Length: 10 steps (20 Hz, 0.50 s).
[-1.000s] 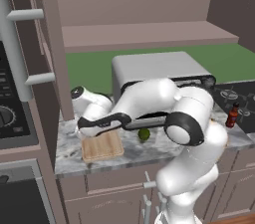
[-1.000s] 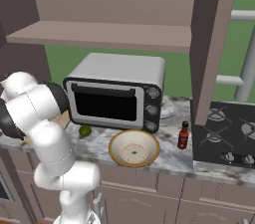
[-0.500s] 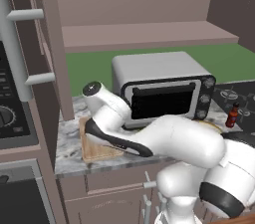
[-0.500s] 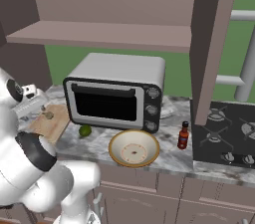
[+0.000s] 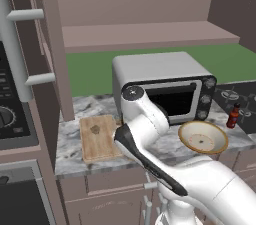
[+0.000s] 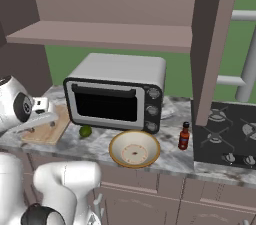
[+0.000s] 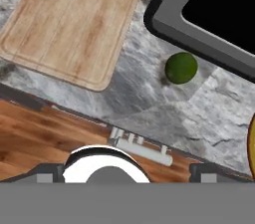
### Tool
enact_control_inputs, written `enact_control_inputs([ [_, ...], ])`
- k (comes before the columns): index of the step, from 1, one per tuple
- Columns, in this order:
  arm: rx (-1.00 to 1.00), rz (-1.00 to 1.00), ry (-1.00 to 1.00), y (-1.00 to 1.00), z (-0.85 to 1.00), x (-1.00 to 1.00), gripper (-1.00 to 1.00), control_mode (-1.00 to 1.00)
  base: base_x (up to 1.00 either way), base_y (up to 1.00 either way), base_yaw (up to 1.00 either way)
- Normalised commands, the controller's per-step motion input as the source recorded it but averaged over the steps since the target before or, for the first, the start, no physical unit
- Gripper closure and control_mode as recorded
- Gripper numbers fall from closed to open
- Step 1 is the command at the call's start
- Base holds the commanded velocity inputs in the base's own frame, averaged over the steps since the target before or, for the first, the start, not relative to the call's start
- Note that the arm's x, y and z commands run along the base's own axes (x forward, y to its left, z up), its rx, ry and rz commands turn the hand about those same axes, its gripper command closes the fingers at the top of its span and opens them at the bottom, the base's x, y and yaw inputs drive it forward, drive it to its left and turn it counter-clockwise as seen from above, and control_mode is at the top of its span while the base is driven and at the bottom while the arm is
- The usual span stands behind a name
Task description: Open the cabinet. Place the bowl and condiment on the counter. Then place the lime and garlic on the cutting board.
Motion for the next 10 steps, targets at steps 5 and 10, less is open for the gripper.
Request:
enact_control_inputs([
  [5,0.04,-0.15,0.0,-0.71,0.03,0.15,-1.0,-1.0,0.0,0.0,0.0],
  [10,0.05,-0.15,0.0,-0.47,-0.12,0.37,-1.0,-1.0,0.0,0.0,0.0],
])
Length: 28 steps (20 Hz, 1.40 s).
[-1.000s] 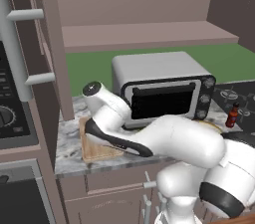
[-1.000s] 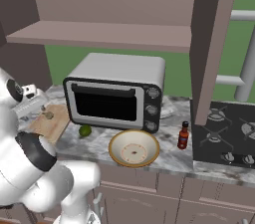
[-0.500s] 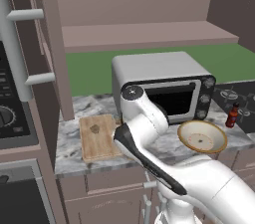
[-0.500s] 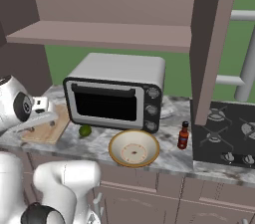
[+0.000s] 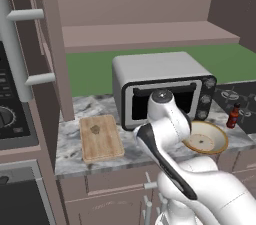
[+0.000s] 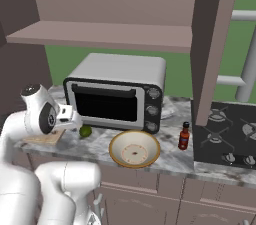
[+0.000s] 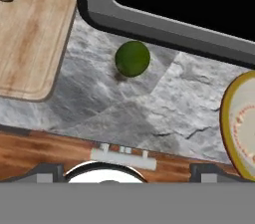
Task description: Open the cabinet. Place the bowl and condiment on the counter. Then place the lime and garlic on the cutting board.
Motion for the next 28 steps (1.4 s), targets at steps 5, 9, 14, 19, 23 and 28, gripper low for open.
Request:
enact_control_inputs([
  [5,0.04,-0.11,0.0,-0.03,-0.1,0.6,-1.0,-1.0,0.0,0.0,0.0],
  [9,0.05,-0.13,0.0,0.0,-0.06,0.49,-1.0,-1.0,0.0,0.0,0.0],
  [14,0.07,-0.11,0.0,0.0,-0.25,0.33,-1.0,-1.0,0.0,0.0,0.0],
  [19,0.07,-0.07,0.03,0.0,-0.45,0.37,-1.0,-1.0,0.0,0.0,0.0],
  [23,0.07,-0.05,0.04,0.0,-0.39,0.4,-1.0,-1.0,0.0,0.0,0.0],
  [28,0.07,-0.04,0.02,-0.03,-0.27,0.35,-1.0,-1.0,0.0,0.0,0.0],
])
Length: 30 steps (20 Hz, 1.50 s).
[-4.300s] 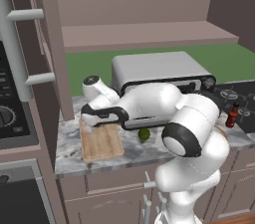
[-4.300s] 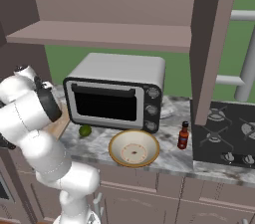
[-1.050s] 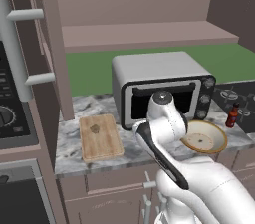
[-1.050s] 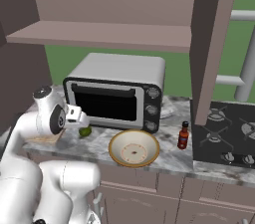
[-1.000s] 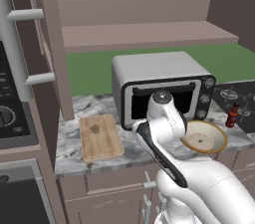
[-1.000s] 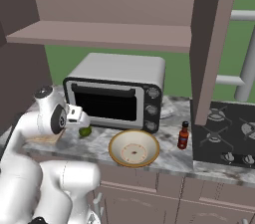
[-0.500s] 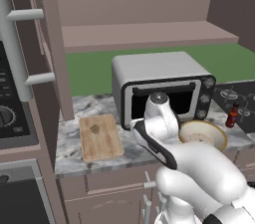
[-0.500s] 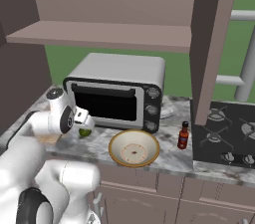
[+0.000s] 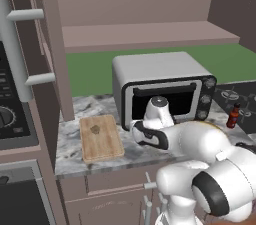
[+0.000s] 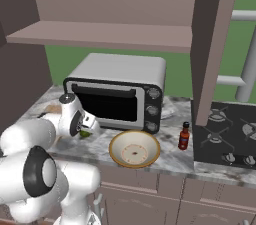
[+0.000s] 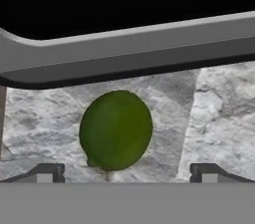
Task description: Open the cabinet. Place the bowl and condiment on the counter. Then place the lime and garlic on the cutting board.
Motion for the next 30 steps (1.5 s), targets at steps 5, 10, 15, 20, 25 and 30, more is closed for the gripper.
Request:
enact_control_inputs([
  [5,0.05,-0.03,0.03,-0.01,-0.3,0.26,-1.0,-1.0,0.0,0.0,0.0],
  [10,0.01,-0.02,0.03,0.02,-0.31,0.06,1.0,-1.0,0.0,0.0,0.0],
  [15,0.0,-0.02,0.01,0.0,-0.12,0.06,1.0,-1.0,0.0,0.0,0.0],
  [20,0.0,0.0,-0.04,0.24,0.38,-0.53,1.0,-1.0,0.0,0.0,0.0],
  [25,0.0,0.0,-0.03,0.74,0.64,-0.5,1.0,-1.0,0.0,0.0,0.0],
  [30,0.0,0.0,0.0,1.0,0.42,0.0,1.0,-1.0,0.0,0.0,0.0],
])
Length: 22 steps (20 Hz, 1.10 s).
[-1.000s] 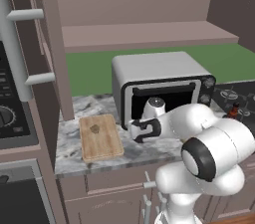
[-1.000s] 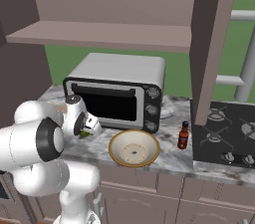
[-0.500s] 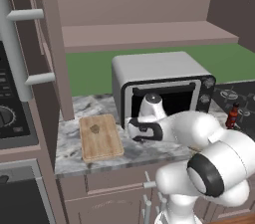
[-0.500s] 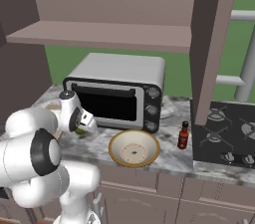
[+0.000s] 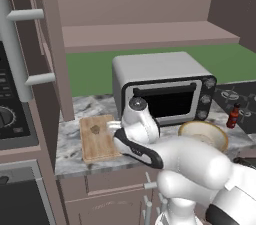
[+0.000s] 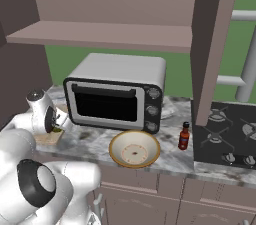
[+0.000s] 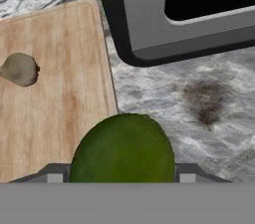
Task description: Open the cabinet. Place the bowl and condiment on the counter. Then place the lime and garlic on the cutting board.
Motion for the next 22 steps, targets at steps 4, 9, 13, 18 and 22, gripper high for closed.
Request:
enact_control_inputs([
  [4,0.0,0.0,0.03,0.89,0.33,0.22,1.0,-1.0,0.0,0.0,0.0],
  [9,0.0,0.0,0.06,0.47,-0.04,0.17,1.0,-1.0,0.0,0.0,0.0],
  [13,0.0,0.0,0.0,0.01,-0.25,0.05,1.0,-1.0,0.0,0.0,0.0],
  [18,0.0,0.0,0.0,0.0,-0.19,0.03,-1.0,-1.0,0.0,0.0,0.0],
  [22,0.0,0.0,0.0,0.0,0.0,0.27,-1.0,-1.0,0.0,0.0,0.0],
])
